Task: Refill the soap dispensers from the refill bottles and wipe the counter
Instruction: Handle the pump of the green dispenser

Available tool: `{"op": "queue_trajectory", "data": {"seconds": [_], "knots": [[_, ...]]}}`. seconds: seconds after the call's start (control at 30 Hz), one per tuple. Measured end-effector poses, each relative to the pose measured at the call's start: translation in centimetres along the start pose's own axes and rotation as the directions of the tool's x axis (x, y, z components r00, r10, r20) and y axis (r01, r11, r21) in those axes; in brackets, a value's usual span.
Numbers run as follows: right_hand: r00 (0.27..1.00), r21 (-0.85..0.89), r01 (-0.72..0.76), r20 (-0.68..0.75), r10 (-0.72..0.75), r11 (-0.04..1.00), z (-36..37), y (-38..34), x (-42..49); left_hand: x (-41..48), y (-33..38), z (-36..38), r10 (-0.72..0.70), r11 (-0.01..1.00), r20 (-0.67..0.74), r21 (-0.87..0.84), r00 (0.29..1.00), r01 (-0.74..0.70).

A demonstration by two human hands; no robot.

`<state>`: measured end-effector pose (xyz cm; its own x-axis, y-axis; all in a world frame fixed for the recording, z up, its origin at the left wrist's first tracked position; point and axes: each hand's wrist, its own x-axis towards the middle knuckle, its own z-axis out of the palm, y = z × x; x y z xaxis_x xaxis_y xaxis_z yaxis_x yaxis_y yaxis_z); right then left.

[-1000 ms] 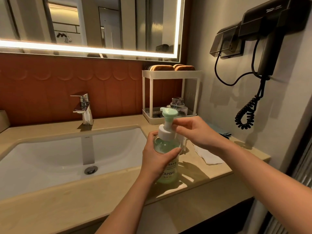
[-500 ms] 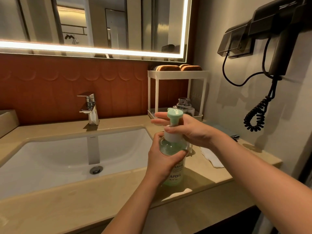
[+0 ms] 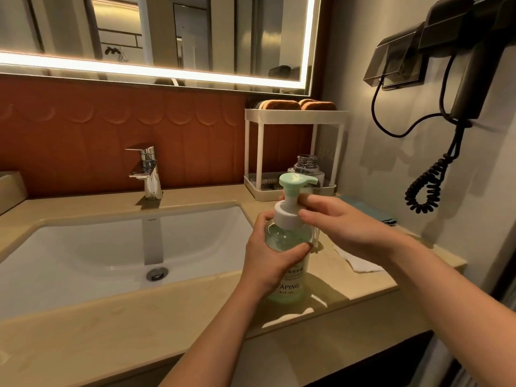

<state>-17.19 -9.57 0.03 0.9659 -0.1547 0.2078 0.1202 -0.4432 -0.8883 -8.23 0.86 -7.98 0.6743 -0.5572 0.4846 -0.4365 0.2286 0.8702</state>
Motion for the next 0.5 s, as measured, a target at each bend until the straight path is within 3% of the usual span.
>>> {"op": "queue_trajectory", "data": {"seconds": [0.17,0.33,0.5], "knots": [[0.986,-0.148,0.070,-0.140,-0.091,0.987,-0.7,-0.8,0.2,0.0,-0.2,-0.1,0.014,1.000,0.002,-0.006,1.000,-0.014],[0.982,-0.377,0.032,-0.163,-0.101,0.926,-1.0,-1.6,1.5,0.0,-0.1,-0.2,0.018,1.000,0.004,-0.016,1.000,-0.018],[0.998,-0.289,-0.042,-0.059,0.026,0.956,0.1,-1.2,2.7,-0.1,0.1,-0.1,0.026,0.999,0.004,0.019,1.000,-0.026]]}}
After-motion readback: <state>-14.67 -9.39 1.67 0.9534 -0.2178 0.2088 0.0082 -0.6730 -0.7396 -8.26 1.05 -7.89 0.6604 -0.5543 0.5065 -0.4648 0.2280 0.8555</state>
